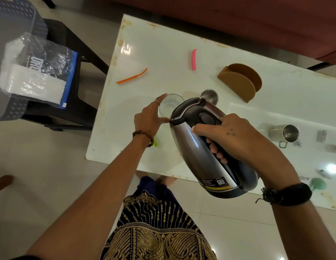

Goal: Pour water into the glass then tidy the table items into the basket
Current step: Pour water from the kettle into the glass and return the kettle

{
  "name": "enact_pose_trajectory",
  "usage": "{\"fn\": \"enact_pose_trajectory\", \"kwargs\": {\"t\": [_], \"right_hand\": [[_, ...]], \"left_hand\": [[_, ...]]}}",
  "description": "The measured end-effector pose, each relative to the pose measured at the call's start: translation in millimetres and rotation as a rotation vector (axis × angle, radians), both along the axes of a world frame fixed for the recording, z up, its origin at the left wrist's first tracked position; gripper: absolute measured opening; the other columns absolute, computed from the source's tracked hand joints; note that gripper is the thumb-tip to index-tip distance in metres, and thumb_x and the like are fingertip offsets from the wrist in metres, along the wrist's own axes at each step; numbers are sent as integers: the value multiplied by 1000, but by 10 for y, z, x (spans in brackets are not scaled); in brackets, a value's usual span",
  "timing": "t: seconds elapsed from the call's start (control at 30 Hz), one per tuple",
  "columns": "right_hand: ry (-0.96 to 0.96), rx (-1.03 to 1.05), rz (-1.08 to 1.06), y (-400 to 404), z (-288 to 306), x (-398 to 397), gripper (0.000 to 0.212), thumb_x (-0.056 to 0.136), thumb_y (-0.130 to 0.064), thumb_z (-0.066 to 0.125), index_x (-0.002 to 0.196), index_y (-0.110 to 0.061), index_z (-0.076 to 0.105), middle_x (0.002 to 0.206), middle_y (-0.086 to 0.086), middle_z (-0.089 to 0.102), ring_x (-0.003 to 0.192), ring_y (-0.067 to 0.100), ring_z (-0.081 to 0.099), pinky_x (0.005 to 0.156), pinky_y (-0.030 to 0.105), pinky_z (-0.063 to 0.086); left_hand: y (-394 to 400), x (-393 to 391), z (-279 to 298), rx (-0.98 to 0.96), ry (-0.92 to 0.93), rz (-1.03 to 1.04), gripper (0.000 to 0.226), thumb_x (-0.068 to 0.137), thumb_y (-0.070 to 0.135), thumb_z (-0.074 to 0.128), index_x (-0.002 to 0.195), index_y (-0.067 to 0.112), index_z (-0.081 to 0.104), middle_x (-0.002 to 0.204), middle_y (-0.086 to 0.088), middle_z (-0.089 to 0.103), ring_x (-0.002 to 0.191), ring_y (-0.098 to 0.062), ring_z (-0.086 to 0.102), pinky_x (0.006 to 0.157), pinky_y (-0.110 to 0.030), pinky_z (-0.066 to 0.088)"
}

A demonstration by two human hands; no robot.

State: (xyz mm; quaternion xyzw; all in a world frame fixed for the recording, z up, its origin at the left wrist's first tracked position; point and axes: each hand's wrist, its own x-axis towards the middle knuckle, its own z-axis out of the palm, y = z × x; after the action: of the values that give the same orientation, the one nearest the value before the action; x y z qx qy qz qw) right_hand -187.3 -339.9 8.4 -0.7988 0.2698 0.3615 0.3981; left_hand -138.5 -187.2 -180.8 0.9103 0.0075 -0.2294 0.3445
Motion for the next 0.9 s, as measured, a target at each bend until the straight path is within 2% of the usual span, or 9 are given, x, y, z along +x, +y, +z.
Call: {"fn": "enact_pose_trajectory", "kwargs": {"t": [0.3, 0.7, 0.9], "right_hand": [[-5, -3, 9, 8, 7, 7, 34, 78, -31, 63, 54, -6, 57, 36, -1, 52, 31, 12, 44, 35, 17, 41], [-12, 13, -3, 6, -6, 10, 32, 78, -30, 62, 57, -6, 57, 35, -1, 52, 32, 13, 44, 35, 18, 42], [-30, 7, -21, -18, -19, -20, 30, 76, -29, 63, 61, -3, 62, 37, 1, 53, 33, 12, 45, 35, 18, 43]], "left_hand": [[-2, -3, -12, -4, -23, -6, 69, 78, 33, 67, 138, 36, 33, 130, 4, 57, 107, -25, 60, 72, -31, 43], [-8, -12, -24, -5, -35, -15, 69, 79, 33, 67, 139, 34, 32, 129, 1, 58, 107, -26, 60, 71, -29, 40], [0, -2, -4, -14, -1, 8, 72, 76, 34, 69, 137, 38, 33, 127, 6, 59, 106, -24, 60, 71, -27, 39]]}}
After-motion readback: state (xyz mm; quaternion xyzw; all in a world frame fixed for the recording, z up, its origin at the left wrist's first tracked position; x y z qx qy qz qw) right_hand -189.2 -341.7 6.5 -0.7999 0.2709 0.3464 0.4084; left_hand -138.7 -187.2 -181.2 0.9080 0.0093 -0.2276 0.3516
